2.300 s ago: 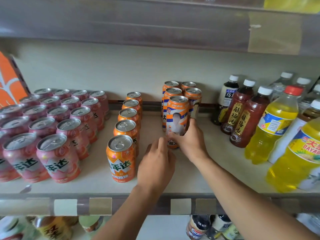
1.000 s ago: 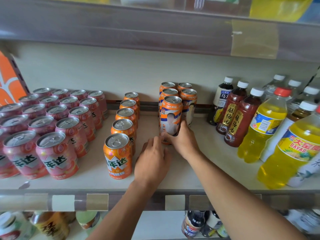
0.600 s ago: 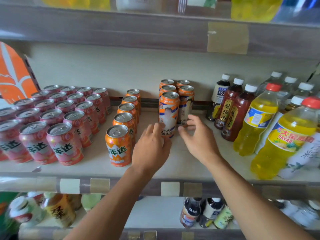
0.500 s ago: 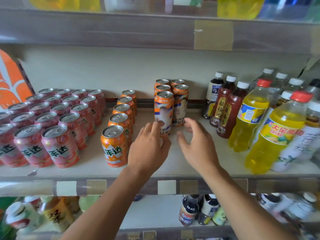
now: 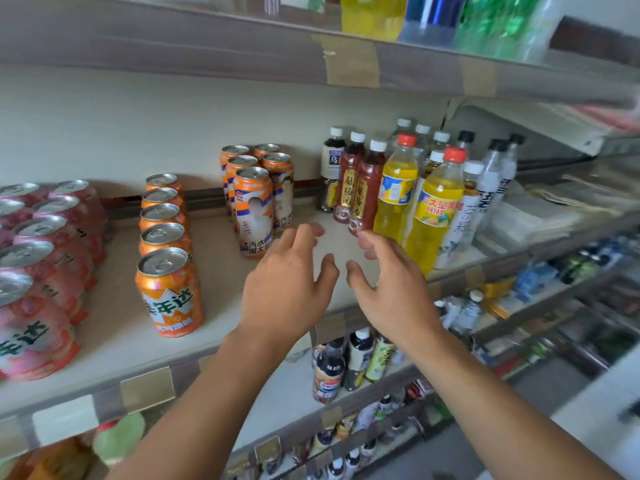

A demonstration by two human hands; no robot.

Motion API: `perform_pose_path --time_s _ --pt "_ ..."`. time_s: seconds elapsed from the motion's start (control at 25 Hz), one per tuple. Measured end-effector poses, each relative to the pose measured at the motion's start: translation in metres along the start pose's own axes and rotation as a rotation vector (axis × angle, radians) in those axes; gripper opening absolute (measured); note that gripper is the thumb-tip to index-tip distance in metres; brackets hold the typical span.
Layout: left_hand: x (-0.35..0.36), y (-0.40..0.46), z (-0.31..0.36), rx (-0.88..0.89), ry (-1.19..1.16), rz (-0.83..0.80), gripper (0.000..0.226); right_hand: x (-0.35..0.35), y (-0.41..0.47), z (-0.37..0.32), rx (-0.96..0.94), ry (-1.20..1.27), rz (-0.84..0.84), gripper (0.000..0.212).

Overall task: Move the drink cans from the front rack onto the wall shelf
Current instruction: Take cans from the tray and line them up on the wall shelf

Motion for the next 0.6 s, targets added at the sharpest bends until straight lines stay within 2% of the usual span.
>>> perform_pose_path --time_s 0.32,0.6 --pt "0.019 -0.051 0.021 0.102 -0.244 -0.101 0.028 -0.020 -0.076 0.013 0.142 -0.114 0.024 0.046" --pt "0.068 -0.106 0.042 0.106 -0.279 -0.255 0.026 -0.005 -0.146 0.067 0.233 -0.058 -0.023 0.046"
Point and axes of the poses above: each hand's wrist, its own y-axis towards the middle knuckle, its own x-axis out of the palm, z = x × y, the point moved 7 cm from there along y, towards the middle knuckle, and after that the axes turned 6 degrees about x, right-handed, at the moved point
